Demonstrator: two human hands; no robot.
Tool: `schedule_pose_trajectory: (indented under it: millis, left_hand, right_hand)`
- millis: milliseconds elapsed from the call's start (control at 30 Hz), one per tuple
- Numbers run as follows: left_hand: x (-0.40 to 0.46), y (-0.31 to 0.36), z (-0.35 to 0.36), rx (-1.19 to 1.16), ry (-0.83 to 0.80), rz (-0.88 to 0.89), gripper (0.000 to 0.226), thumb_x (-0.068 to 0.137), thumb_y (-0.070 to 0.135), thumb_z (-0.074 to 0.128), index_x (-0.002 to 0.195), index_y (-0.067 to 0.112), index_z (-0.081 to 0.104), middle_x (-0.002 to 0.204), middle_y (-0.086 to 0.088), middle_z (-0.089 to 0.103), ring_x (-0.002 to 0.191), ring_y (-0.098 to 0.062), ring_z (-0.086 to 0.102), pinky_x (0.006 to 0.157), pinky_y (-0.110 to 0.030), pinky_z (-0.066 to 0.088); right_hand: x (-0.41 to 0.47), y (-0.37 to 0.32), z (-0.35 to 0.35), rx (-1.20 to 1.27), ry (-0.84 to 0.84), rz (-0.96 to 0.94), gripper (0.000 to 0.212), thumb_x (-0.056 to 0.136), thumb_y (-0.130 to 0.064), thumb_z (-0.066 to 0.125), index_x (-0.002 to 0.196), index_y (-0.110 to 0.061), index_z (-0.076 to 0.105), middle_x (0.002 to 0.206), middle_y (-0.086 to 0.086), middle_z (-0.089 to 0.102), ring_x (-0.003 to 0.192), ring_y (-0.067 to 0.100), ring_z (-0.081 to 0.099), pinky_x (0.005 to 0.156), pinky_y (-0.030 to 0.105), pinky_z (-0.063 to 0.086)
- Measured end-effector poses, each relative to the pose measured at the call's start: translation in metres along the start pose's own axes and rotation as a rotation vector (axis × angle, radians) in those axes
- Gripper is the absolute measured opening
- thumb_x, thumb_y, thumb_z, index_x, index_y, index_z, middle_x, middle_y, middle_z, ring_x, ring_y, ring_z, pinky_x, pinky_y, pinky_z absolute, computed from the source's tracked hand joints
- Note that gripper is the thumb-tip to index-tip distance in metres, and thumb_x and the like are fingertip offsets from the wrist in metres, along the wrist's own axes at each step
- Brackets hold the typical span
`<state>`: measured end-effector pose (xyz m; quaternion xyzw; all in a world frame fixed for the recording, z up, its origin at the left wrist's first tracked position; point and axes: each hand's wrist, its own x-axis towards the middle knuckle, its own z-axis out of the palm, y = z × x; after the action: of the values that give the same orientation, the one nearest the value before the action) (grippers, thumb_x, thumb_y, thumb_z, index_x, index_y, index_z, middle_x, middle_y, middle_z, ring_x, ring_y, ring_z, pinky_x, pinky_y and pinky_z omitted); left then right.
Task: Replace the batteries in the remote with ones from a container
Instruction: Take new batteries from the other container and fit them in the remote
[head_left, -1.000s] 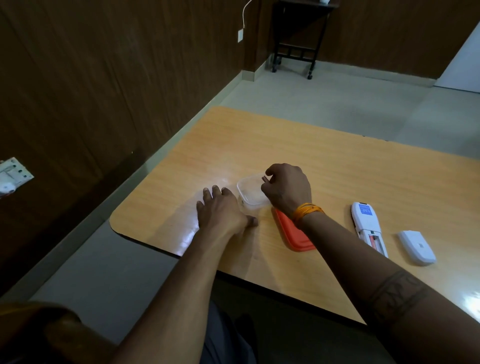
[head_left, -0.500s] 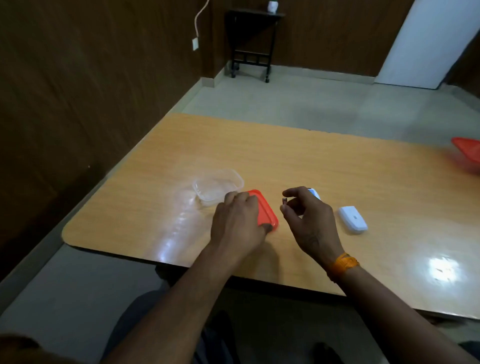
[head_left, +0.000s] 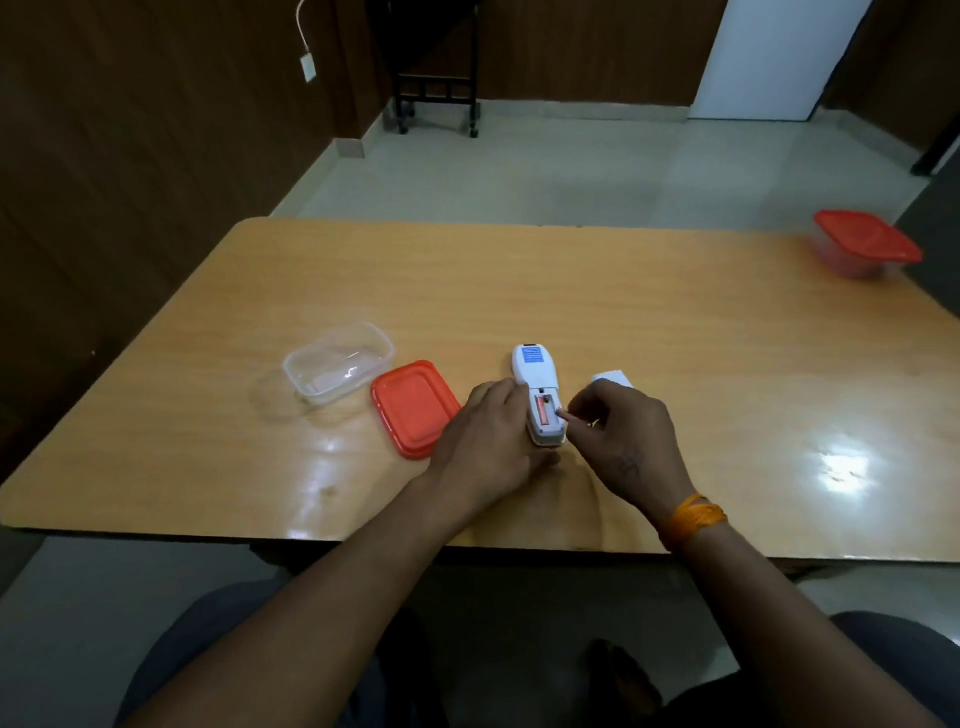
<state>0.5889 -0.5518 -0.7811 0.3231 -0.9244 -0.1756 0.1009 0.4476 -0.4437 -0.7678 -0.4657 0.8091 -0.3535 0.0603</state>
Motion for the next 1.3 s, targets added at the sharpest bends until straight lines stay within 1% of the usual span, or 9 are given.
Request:
schedule_pose_trajectory:
  millis: [167,333,533,667,800,900,967,1167,1300]
  left_hand:
    - [0.013,0.001,0.003,0.0,-0.006,-0.012,0.079,0.095,0.049,0.064,0.155,0.003,0.04,0.156,-0.017,0.047,0.144,-0.034,0.042,0.117,-0.04,0.035]
    - [0.016,-0.005,0.003,0.007,-0.05,-0.009,0.087,0.092,0.054,0.065,0.161,0.01,0.034,0.162,-0.011,0.043,0.143,-0.032,0.045,0.111,-0.043,0.044]
    - [0.019,-0.011,0.002,-0.033,-0.049,0.002,0.085,0.091,0.053,0.069,0.159,0.012,0.039,0.157,-0.008,0.051,0.14,-0.03,0.051,0.109,-0.046,0.047]
    - [0.019,-0.012,0.001,-0.047,-0.04,0.001,0.091,0.087,0.059,0.072,0.158,0.013,0.041,0.157,-0.007,0.052,0.142,-0.028,0.05,0.111,-0.045,0.045]
    - [0.02,-0.012,0.001,-0.05,-0.029,-0.004,0.094,0.086,0.061,0.073,0.159,0.013,0.041,0.158,-0.007,0.052,0.143,-0.029,0.049,0.112,-0.043,0.045]
    - [0.02,-0.01,0.001,-0.047,-0.02,-0.002,0.094,0.085,0.061,0.075,0.158,0.011,0.043,0.155,-0.008,0.055,0.139,-0.031,0.052,0.108,-0.046,0.048]
    - [0.02,-0.011,0.001,-0.037,-0.02,-0.002,0.097,0.084,0.063,0.074,0.159,0.012,0.041,0.157,-0.008,0.053,0.14,-0.031,0.051,0.108,-0.045,0.048]
    - [0.021,-0.011,0.004,-0.045,-0.022,-0.003,0.098,0.084,0.064,0.074,0.159,0.012,0.04,0.159,-0.007,0.051,0.142,-0.029,0.049,0.11,-0.042,0.046]
    - [0.021,-0.012,0.004,-0.029,-0.027,0.002,0.097,0.085,0.064,0.073,0.161,0.013,0.038,0.161,-0.006,0.049,0.143,-0.028,0.048,0.112,-0.042,0.044]
  right_hand:
    - [0.005,-0.002,0.014,0.017,0.054,-0.075,0.006,0.09,-0.02,0.077,0.091,-0.014,0.074,0.074,-0.005,0.065,0.072,0.018,0.059,0.066,0.03,0.04]
    - [0.008,0.0,0.021,-0.052,0.061,-0.125,0.007,0.091,-0.02,0.073,0.091,-0.014,0.075,0.08,0.005,0.073,0.076,0.026,0.065,0.068,0.039,0.052]
    - [0.016,-0.006,0.013,-0.125,-0.073,-0.138,0.018,0.092,-0.02,0.065,0.095,-0.011,0.081,0.084,0.01,0.076,0.083,0.032,0.066,0.074,0.043,0.053]
    - [0.022,-0.008,0.006,-0.077,-0.163,-0.067,0.018,0.092,-0.018,0.071,0.104,-0.011,0.083,0.091,0.011,0.079,0.089,0.03,0.068,0.079,0.039,0.052]
    - [0.026,-0.009,0.008,-0.014,-0.164,0.042,0.016,0.085,-0.014,0.079,0.1,-0.013,0.084,0.09,0.008,0.079,0.083,0.022,0.065,0.074,0.03,0.047]
    - [0.03,-0.009,0.008,0.181,-0.179,0.207,0.016,0.08,-0.006,0.082,0.094,-0.011,0.084,0.086,0.006,0.078,0.08,0.025,0.071,0.082,0.044,0.06]
    - [0.032,-0.008,0.009,0.303,-0.192,0.343,0.017,0.077,0.0,0.082,0.088,-0.013,0.083,0.084,0.005,0.077,0.085,0.029,0.075,0.084,0.052,0.063]
    - [0.036,-0.005,0.023,0.357,-0.112,0.487,0.021,0.076,0.0,0.076,0.068,-0.019,0.076,0.076,0.007,0.077,0.082,0.033,0.076,0.079,0.054,0.064]
    - [0.036,-0.004,0.025,0.346,-0.091,0.467,0.018,0.074,-0.001,0.076,0.069,-0.019,0.076,0.074,0.004,0.076,0.078,0.03,0.076,0.075,0.052,0.065]
